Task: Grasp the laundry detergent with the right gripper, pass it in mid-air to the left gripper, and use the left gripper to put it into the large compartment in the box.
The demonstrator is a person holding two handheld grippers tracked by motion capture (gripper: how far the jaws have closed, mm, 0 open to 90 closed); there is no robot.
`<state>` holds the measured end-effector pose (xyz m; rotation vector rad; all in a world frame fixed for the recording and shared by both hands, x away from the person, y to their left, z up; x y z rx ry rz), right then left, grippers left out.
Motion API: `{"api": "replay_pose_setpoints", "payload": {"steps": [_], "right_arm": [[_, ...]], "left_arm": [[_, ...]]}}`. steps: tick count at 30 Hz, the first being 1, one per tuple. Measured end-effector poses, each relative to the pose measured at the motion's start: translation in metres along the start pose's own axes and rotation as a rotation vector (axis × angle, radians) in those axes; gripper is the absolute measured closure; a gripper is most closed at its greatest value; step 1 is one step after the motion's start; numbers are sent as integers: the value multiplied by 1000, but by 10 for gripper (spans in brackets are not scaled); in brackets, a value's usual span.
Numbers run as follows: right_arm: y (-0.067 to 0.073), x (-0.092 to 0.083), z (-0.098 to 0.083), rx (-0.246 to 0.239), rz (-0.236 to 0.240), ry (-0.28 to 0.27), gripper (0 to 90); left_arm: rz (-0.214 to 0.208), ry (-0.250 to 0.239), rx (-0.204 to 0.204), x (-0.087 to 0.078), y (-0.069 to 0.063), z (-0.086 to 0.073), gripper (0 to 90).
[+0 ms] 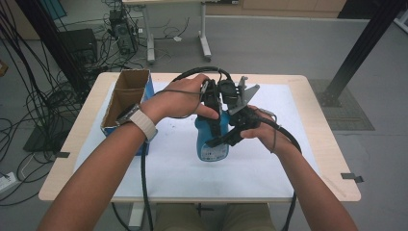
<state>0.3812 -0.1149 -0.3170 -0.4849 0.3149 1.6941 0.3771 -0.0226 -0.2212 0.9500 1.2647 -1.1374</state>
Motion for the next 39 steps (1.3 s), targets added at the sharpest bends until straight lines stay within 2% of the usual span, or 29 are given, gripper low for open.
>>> {"api": "replay_pose_setpoints", "payload": {"steps": [39], "right_arm": [[-1, -1, 2, -7, -2, 10, 431]], "left_arm": [[5, -3, -8, -2, 1, -1, 373]]}}
Point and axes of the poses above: each handheld gripper's, and its own axes: x roughly forward along the jaws, z roughly out of its top, y roughly to its left, the point moved 2 cm from there along x, roughly forward along the jaws, and after that the axes turned 9 degrees about -x, right-handed, at the moved point
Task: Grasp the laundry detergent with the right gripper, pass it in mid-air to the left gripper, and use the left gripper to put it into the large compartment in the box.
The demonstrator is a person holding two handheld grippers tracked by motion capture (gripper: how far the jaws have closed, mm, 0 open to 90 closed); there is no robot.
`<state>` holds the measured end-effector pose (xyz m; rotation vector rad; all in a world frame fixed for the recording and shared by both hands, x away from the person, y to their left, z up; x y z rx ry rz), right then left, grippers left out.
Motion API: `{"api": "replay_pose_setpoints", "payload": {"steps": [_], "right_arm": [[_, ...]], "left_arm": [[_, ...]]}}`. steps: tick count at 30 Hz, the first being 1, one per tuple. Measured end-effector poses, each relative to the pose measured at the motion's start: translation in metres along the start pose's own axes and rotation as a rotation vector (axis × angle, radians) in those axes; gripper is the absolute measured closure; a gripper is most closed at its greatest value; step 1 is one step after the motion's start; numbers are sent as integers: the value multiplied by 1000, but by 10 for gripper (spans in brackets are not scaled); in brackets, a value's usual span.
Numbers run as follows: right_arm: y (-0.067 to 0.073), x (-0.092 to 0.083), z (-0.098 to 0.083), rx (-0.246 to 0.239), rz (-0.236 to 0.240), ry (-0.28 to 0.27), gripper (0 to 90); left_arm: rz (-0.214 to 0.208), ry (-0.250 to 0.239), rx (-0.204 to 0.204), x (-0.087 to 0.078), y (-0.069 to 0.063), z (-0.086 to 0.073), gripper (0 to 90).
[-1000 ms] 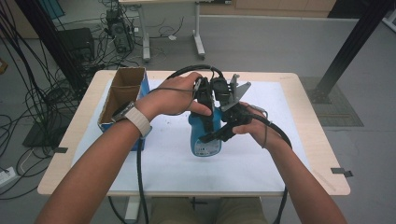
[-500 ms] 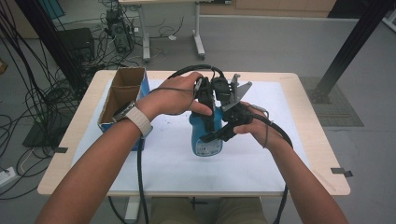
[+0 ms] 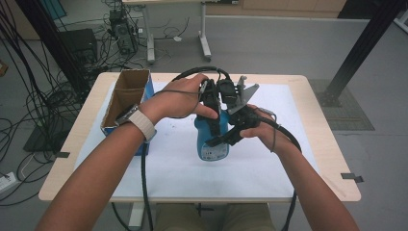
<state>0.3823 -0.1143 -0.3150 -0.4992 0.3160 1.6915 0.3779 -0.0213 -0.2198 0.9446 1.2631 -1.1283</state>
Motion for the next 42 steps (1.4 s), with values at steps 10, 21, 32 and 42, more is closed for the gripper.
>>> {"api": "replay_pose_setpoints", "payload": {"steps": [10, 21, 32, 42], "right_arm": [[-1, 0, 0, -1, 0, 1, 431], [-1, -1, 1, -8, -7, 1, 431], [-1, -1, 1, -6, -1, 1, 431], [-1, 0, 2, -9, 0, 6, 430]], "left_arm": [[0, -5, -4, 0, 0, 0, 372], [2, -10, -4, -1, 0, -1, 372], [-1, -15, -8, -1, 0, -2, 373], [0, -13, -10, -1, 0, -2, 373]]}}
Point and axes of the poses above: each handheld gripper's, and its own axes: x roughly forward along the jaws, z roughly out of its top, y roughly to its left, the point moved 2 cm from there along x, roughly forward along the jaws, and after that the axes turned 9 degrees about -x, right-handed, at the moved point
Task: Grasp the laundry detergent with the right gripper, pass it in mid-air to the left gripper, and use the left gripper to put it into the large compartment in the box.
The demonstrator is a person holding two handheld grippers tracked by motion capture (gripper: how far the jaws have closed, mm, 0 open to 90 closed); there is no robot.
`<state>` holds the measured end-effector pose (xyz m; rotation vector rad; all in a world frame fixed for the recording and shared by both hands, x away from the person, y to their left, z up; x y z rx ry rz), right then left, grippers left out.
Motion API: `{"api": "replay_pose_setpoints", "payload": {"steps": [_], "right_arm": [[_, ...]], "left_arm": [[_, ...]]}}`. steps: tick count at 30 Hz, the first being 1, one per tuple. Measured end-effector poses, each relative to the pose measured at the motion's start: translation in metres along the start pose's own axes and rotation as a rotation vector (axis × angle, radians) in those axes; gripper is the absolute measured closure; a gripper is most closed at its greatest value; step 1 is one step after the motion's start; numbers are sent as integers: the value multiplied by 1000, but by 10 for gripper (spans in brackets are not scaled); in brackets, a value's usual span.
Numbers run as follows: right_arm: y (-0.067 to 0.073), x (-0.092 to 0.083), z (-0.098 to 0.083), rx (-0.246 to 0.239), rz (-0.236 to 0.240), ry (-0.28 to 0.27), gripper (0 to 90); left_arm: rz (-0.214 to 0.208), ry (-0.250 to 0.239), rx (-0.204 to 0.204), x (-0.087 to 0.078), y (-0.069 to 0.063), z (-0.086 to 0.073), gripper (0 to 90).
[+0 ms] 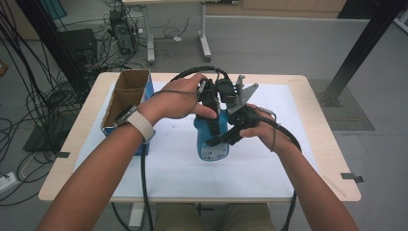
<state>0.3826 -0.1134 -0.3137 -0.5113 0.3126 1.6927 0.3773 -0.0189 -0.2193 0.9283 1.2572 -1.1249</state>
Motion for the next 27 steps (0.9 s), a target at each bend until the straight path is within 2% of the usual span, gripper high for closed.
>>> {"api": "replay_pose_setpoints", "payload": {"steps": [27], "right_arm": [[0, 0, 1, -1, 0, 5, 429]], "left_arm": [[-1, -3, -6, 0, 0, -1, 373]]}}
Point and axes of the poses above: each handheld gripper's, and its own axes: x roughly forward along the jaws, z roughly out of its top, y roughly to its left, the point moved 2 cm from there along x, roughly forward along the jaws, and after that the axes turned 9 degrees about -x, right-handed, at the moved point
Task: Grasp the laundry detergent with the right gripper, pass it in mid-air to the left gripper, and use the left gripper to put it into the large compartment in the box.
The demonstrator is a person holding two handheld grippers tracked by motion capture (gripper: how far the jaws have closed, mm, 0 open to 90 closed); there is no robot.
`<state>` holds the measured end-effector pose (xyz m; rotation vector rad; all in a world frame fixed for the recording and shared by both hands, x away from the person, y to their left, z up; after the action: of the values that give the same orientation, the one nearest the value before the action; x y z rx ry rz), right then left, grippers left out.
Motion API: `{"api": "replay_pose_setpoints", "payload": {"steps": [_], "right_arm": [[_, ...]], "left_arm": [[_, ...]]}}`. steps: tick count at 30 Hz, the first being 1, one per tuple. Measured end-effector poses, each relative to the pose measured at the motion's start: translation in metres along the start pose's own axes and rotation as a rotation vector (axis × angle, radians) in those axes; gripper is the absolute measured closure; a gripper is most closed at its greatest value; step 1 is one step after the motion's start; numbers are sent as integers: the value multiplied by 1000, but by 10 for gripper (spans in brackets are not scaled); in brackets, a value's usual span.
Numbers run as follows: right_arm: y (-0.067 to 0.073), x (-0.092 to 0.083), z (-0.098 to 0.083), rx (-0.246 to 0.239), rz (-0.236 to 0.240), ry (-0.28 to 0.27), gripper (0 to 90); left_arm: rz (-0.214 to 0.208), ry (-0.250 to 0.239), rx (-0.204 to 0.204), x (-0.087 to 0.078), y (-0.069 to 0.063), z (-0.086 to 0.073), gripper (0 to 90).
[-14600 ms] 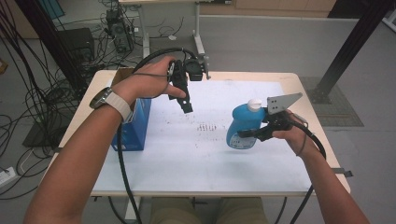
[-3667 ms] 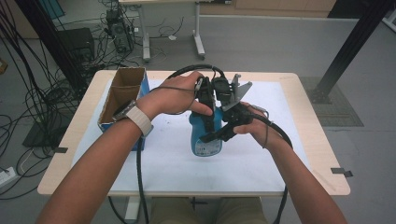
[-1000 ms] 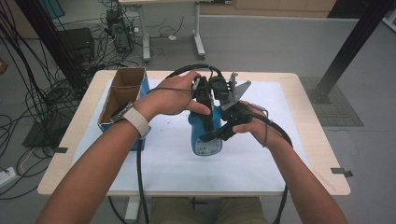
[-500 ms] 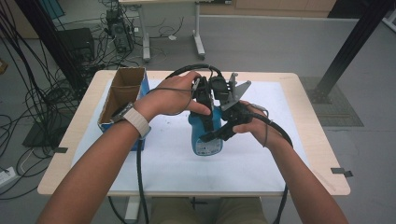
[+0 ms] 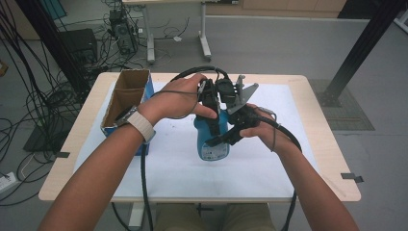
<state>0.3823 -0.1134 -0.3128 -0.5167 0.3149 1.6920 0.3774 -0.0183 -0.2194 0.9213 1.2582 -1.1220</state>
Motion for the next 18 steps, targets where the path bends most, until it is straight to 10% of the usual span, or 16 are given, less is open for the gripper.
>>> {"api": "replay_pose_setpoints", "payload": {"steps": [18], "right_arm": [[-1, 1, 0, -6, 1, 1, 428]], "left_arm": [[-4, -1, -9, 0, 1, -1, 373]]}}
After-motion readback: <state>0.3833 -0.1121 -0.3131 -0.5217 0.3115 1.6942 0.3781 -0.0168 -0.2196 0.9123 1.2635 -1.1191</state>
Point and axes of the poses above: each handheld gripper's, and its own axes: x roughly forward along the jaws, z roughly out of its top, y roughly to its left, the point moved 2 cm from there along x, roughly forward along the jaws, and after that the axes turned 9 degrees about -x, right-handed, at the moved point
